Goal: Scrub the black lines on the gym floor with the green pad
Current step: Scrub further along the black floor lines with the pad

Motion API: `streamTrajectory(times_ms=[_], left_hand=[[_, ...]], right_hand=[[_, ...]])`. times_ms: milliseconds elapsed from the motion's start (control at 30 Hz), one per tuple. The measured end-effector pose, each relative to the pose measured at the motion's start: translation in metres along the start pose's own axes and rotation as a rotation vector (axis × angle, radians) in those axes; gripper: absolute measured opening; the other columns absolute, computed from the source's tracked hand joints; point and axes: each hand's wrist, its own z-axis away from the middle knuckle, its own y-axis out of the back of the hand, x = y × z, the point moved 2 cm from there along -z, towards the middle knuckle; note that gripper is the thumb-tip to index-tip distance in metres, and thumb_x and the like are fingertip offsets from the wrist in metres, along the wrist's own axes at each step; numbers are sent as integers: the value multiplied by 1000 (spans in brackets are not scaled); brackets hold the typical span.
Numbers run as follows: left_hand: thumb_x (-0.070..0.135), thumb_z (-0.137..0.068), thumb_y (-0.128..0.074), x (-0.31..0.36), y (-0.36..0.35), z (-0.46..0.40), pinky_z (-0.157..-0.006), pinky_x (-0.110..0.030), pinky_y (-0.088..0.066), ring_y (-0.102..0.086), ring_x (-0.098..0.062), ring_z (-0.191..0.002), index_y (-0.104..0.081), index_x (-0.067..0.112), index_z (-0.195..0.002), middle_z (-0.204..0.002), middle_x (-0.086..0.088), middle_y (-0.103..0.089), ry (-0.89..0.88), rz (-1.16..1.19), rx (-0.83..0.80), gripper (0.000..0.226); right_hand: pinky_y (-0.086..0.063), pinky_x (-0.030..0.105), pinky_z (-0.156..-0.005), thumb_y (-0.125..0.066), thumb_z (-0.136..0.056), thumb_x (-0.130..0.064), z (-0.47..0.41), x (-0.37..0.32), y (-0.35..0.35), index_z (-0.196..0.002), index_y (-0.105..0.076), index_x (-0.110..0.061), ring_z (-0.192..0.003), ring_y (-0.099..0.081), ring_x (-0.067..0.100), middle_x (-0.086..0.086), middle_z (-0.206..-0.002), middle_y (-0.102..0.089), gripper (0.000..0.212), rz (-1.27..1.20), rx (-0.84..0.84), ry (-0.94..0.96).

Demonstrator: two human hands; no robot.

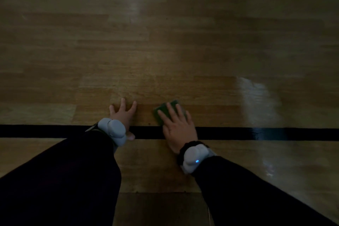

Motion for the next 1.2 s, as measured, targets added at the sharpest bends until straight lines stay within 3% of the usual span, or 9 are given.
streamTrajectory(times_ms=[200,333,600,833,1000,1200], left_hand=[[22,-80,-74,-2,-5,-2,-114,-58,-19,10,-48,-142,12,33,-150,-155,-5,29,-28,-5,10,111],[22,-81,-73,0,-6,-1,-114,-57,-19,8,-46,-143,12,31,-150,-156,-5,26,-30,-43,14,110],[12,-85,-68,2,-20,10,-113,-57,-24,5,-40,-145,5,29,-151,-158,-6,20,-36,-2,128,100],[-5,-94,-42,32,-56,36,-109,-60,-30,7,-38,-146,-3,33,-151,-160,-4,14,37,52,197,79],[-7,-93,-44,59,-63,61,-109,-56,-33,8,-33,-147,-2,33,-151,-159,-1,18,-20,54,184,82],[11,-96,-51,44,-63,93,-110,-56,-32,4,-32,-147,-3,31,-152,-159,-2,18,30,38,234,76]], right_hand=[[3,46,-118,-20,-101,-39,17,108,20,-150,-2,-41,-148,12,22,-6,-161,11,52,-54,35,-351],[1,48,-118,-20,-101,-40,19,114,20,-151,-1,-38,-148,11,25,-4,-161,12,54,-40,24,-434],[8,48,-117,-20,-101,-41,49,54,1,-150,6,-39,-147,18,26,-2,-159,21,56,-1,-91,-134],[10,47,-117,-20,-101,-43,86,25,-18,-150,3,-42,-147,18,24,-6,-159,19,54,61,-188,100],[7,47,-119,-21,-102,-41,92,38,-6,-150,1,-44,-147,17,20,-9,-159,18,53,36,-234,83],[3,50,-118,-21,-102,-38,106,80,7,-150,2,-43,-147,18,21,-9,-159,20,53,0,-193,-64]])
